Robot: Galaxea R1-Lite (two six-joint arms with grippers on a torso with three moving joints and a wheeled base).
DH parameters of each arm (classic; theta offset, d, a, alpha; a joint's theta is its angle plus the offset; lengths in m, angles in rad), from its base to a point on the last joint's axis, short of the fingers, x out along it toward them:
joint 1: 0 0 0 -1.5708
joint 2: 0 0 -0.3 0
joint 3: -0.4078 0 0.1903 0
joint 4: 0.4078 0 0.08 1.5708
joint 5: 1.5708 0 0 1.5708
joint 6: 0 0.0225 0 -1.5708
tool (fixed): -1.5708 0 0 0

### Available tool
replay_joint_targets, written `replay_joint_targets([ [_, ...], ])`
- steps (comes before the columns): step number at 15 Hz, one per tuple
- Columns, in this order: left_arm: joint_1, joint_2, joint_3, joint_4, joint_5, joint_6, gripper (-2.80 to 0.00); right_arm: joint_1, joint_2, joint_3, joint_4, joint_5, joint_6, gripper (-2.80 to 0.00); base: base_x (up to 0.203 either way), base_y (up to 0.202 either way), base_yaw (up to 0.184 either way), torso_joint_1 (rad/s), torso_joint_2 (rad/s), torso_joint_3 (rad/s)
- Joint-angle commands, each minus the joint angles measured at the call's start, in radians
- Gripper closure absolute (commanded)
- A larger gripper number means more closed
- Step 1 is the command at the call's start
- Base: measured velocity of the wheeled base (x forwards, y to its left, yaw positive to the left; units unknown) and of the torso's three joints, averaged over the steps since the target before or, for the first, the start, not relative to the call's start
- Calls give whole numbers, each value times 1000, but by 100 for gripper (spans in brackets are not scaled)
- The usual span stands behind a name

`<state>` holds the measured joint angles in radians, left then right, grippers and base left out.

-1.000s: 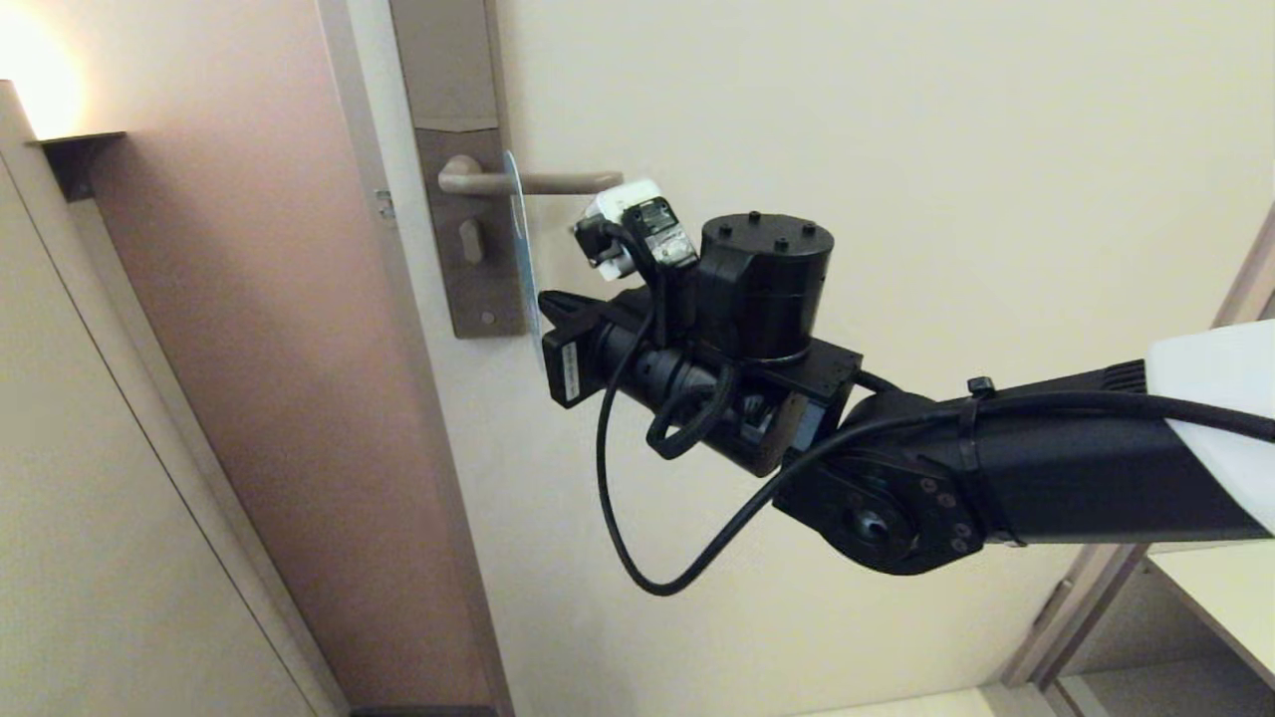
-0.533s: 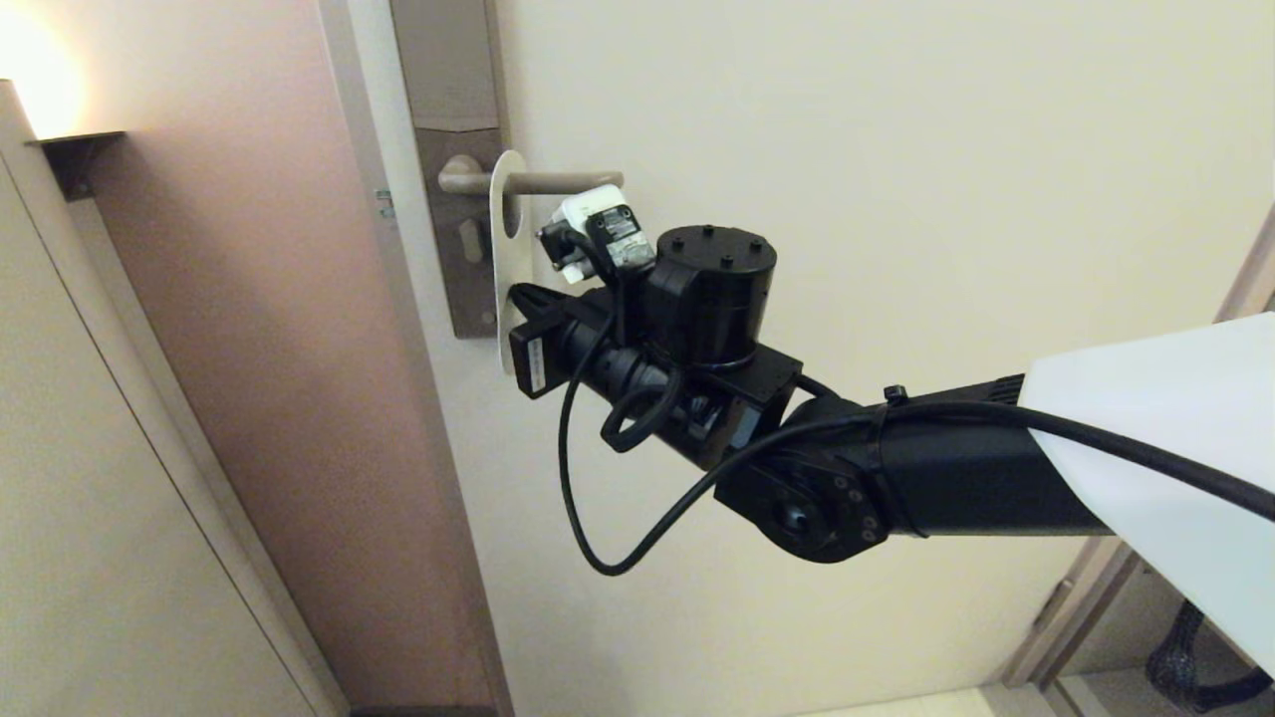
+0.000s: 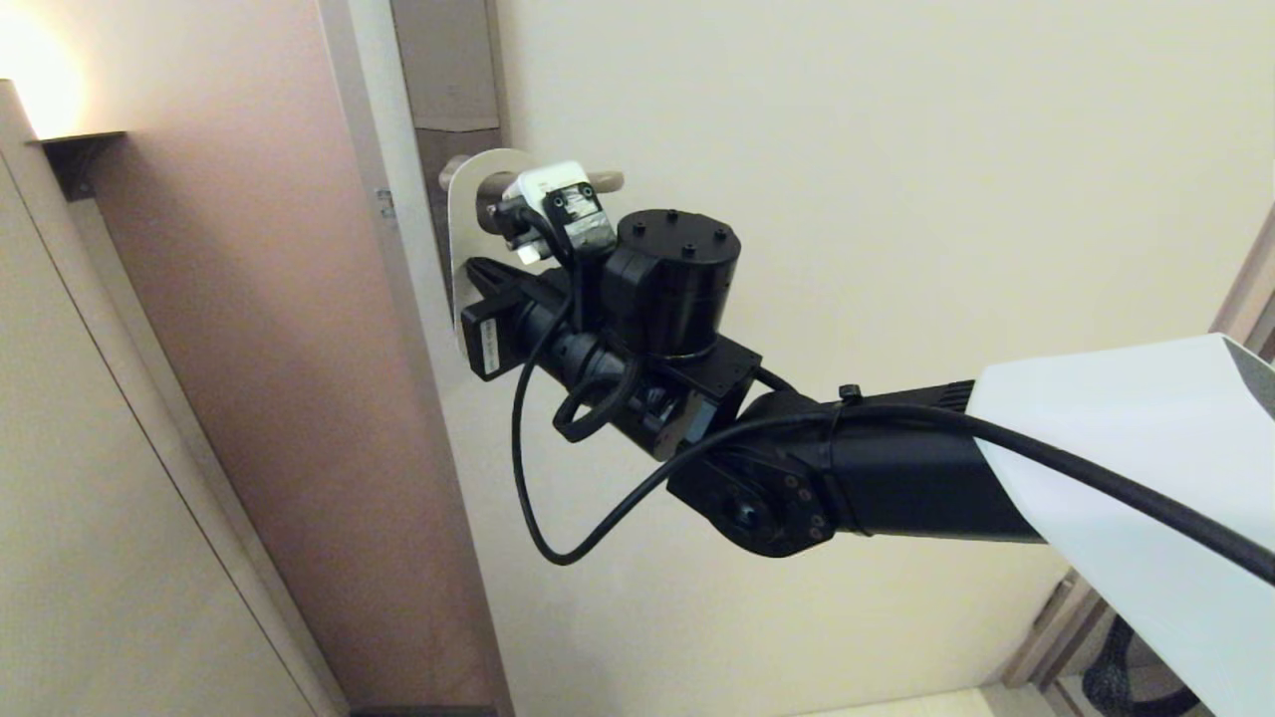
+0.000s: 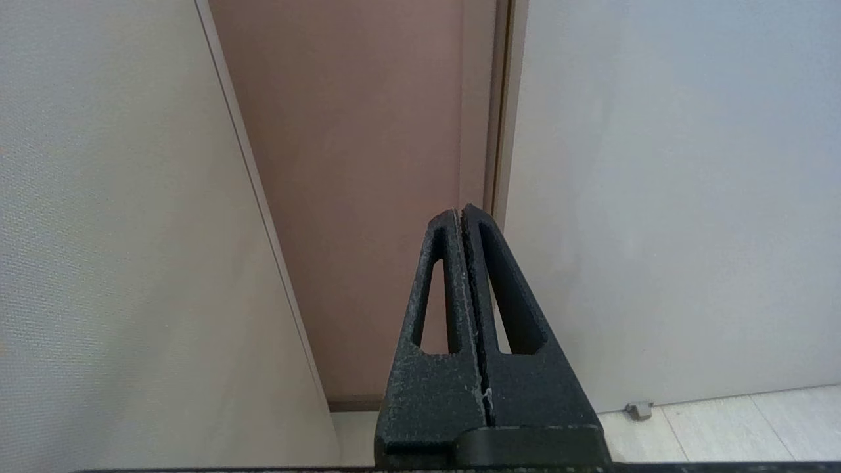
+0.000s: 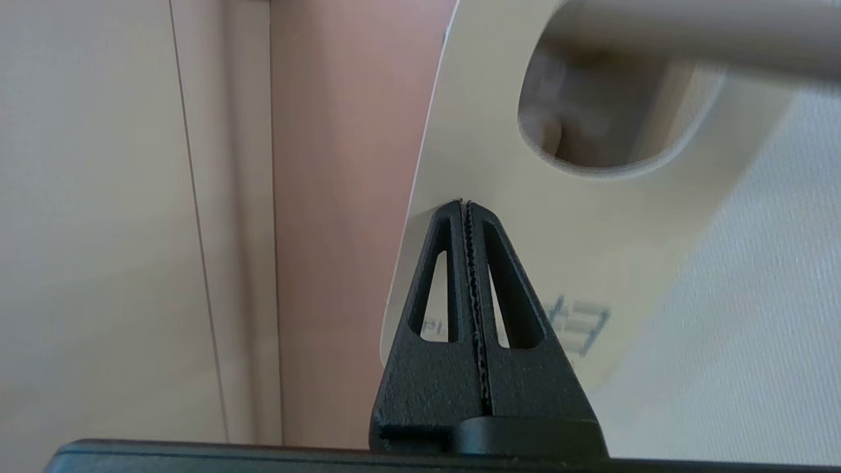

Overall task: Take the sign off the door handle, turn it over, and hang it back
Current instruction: Hang the sign back with the other side facing out

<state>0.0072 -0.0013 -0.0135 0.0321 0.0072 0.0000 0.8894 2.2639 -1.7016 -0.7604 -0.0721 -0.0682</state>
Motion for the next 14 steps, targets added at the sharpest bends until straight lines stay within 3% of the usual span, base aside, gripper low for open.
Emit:
replay_joint_targets([
  [1,0,1,0,0,0,0,0,2,29,-23,-21,-3,-15,0,0,0,0,0,0,0],
  [9,0,1,0,0,0,1,0,16,84,-4,-76,-105,-49,0,0,0,0,0,0,0],
  [14,0,1,0,0,0,0,0,25,98,-62,-88,-110,-51,0,0,0,0,0,0,0],
])
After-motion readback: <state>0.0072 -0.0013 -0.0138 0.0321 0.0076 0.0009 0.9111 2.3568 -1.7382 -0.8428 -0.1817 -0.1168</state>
